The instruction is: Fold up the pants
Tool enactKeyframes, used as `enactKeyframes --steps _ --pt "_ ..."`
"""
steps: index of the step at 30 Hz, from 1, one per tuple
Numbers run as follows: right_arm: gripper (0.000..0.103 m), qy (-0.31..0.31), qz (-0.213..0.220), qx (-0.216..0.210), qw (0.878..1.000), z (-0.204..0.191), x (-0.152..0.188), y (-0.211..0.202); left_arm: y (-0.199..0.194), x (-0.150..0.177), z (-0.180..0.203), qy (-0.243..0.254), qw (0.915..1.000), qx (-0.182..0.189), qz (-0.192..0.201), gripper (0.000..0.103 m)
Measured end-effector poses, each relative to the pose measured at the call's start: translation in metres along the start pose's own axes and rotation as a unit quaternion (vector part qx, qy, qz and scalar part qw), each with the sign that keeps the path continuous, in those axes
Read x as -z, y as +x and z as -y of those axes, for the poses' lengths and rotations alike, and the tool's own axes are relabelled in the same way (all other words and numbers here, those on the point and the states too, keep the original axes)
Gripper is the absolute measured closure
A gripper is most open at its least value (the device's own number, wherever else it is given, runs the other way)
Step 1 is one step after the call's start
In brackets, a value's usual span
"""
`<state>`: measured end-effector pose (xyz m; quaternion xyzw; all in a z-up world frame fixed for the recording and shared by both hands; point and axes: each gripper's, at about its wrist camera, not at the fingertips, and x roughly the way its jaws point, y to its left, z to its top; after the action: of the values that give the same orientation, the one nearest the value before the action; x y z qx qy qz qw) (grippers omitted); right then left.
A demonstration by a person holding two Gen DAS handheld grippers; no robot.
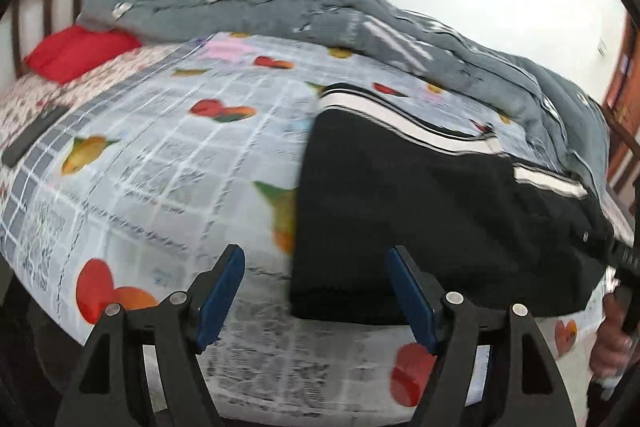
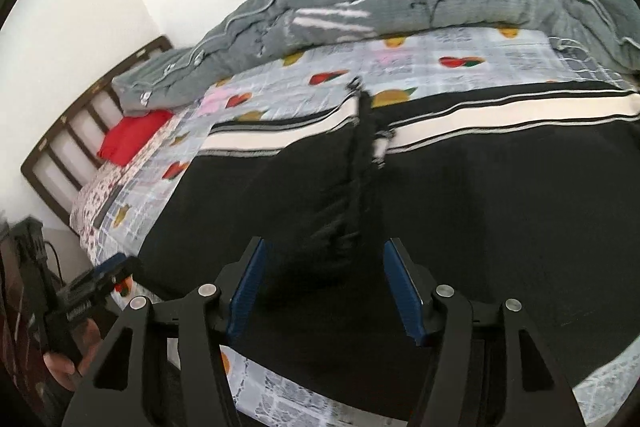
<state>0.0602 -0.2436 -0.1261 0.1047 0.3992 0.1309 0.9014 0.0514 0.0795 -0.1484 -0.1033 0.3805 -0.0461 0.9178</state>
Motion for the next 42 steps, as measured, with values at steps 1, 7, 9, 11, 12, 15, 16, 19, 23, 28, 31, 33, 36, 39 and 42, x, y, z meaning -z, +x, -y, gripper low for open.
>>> enactKeyframes --steps 1,7,9,11,12,15,16,19,23,28,31,33,36,39,42 --pt "0.06 -0.011 -0.007 0.004 1.0 -0.004 0.002 0.007 0.002 -0.001 -0.005 -0.009 1.0 0.0 -0.001 0.031" --pt "0.084 -0.04 0.03 0.028 0.998 -0.011 0.002 -0.013 0.006 0.001 -0.021 -0.026 0.9997 0.001 -0.001 0.031" --pt "0.084 -0.035 0.067 0.0 0.997 -0.011 0.007 -0.041 0.006 0.002 -0.023 -0.024 0.9997 0.001 0.002 0.031" --pt "0.084 -0.043 0.059 -0.008 0.997 -0.013 0.017 -0.044 0.005 0.004 -0.027 -0.026 0.9996 0.007 0.006 0.031" --pt "0.084 -0.049 0.039 0.001 0.998 -0.013 0.024 -0.034 0.005 0.005 -0.029 -0.028 0.9995 0.013 0.006 0.031" --pt "0.082 -0.045 -0.021 0.024 0.999 -0.007 0.049 0.002 0.007 0.005 -0.03 -0.032 0.999 0.03 0.007 0.031" --pt "0.082 -0.053 -0.009 0.024 0.998 -0.007 0.053 -0.001 0.007 0.004 -0.028 -0.032 0.999 0.03 0.006 0.031" --pt "0.066 -0.062 -0.012 0.016 0.998 -0.011 0.045 -0.014 0.008 0.004 -0.025 -0.024 0.9994 0.023 0.0 0.031" --pt "0.04 -0.054 0.024 0.016 0.998 -0.004 0.021 -0.023 0.021 0.003 -0.025 -0.035 0.9992 0.005 -0.02 0.031" --pt "0.037 0.013 0.006 0.012 1.0 0.019 -0.017 0.014 0.03 0.004 -0.019 -0.021 0.9986 -0.003 -0.048 0.03" --pt "0.037 0.072 -0.039 -0.006 0.997 0.035 -0.03 0.05 0.027 0.003 -0.022 -0.025 0.9983 0.007 -0.053 0.03" --pt "0.039 0.06 -0.036 -0.001 0.998 0.03 -0.039 0.058 0.027 0.002 -0.022 -0.025 0.9982 0.01 -0.054 0.03" --pt "0.089 0.015 -0.04 0.003 0.999 0.02 -0.043 0.064 0.027 0.0 -0.02 -0.019 0.9986 0.012 -0.048 0.031" --pt "0.092 0.007 0.017 -0.02 1.0 0.033 -0.049 0.026 0.018 -0.005 -0.012 -0.003 0.9995 0.014 -0.027 0.031" --pt "0.092 0.009 0.027 0.024 0.999 0.051 -0.053 0.014 0.013 -0.012 -0.001 0.02 0.9995 0.015 -0.018 0.031"
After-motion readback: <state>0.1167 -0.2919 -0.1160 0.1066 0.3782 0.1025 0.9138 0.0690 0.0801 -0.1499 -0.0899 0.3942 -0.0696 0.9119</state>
